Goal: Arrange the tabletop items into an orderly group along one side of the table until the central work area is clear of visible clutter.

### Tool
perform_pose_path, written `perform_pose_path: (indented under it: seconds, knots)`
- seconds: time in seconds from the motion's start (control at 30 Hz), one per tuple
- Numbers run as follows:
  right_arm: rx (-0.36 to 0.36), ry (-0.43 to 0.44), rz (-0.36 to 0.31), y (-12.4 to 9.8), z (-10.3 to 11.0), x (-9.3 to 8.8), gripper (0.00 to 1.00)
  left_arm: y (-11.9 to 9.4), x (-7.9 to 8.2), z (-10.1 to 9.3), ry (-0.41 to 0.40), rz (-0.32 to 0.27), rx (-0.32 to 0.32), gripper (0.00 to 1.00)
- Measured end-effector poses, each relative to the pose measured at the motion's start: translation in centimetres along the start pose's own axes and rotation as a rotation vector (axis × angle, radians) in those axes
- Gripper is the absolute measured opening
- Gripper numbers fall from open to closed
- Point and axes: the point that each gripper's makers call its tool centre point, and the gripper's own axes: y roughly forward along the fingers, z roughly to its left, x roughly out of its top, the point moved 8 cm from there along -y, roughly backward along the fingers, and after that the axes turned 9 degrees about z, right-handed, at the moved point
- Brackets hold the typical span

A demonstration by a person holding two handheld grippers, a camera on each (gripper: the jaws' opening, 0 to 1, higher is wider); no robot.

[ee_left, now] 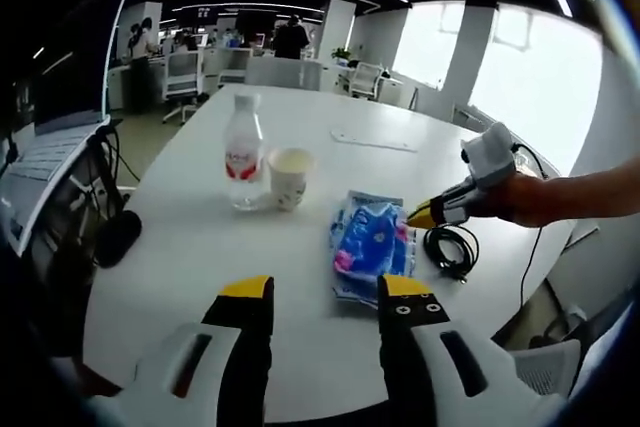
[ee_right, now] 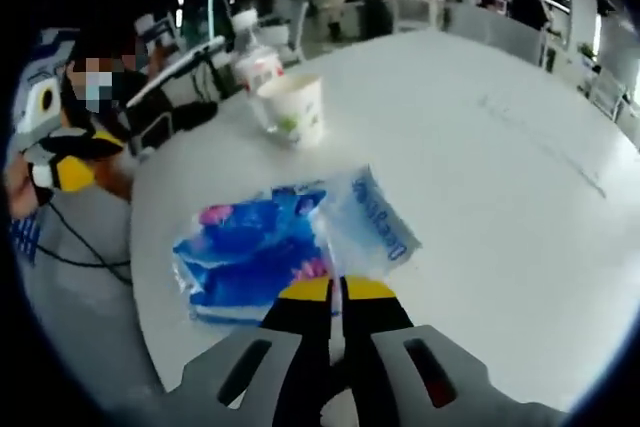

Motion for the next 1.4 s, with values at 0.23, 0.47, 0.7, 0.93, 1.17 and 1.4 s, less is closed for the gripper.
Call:
perform_pose_path:
  seconds: [0.23, 0.47, 0.7, 0.93, 1.17, 1.4]
  knots:
    - [-0.014, 0.097, -0.029, -1.1, 0.5, -2.1, 0.0, -0.2, 0.0, -0.4, 0.011, 0.002, -0.01, 0.41]
    - [-0.027, 0.201, -0.076, -1.9, 1.5, -3.3, 0.0, -0.4, 0.3, -0.7, 0.028, -0.002, -0.018, 0.41]
    - [-0.026, 0.228, -0.082, -2.5, 2.3, -4.4, 0.0, -0.7, 0.4, -0.8, 0.032, -0.013, -0.021, 0.41]
    - [-0.031, 0.251, -0.093, -3.3, 2.8, -5.5, 0.0, -0.7, 0.6, -1.2, 0.035, -0.016, -0.034, 0.4]
    - [-0.047, 0.279, -0.092, -4.0, 3.2, -6.8, 0.0, -0.7, 0.6, -1.5, 0.042, -0.018, -0.041, 0.4]
    - [-0.049, 0.229, -0.09, -4.5, 3.3, -6.5, 0.04, -0.7, 0.7, -1.5, 0.036, -0.024, -0.044, 0.4]
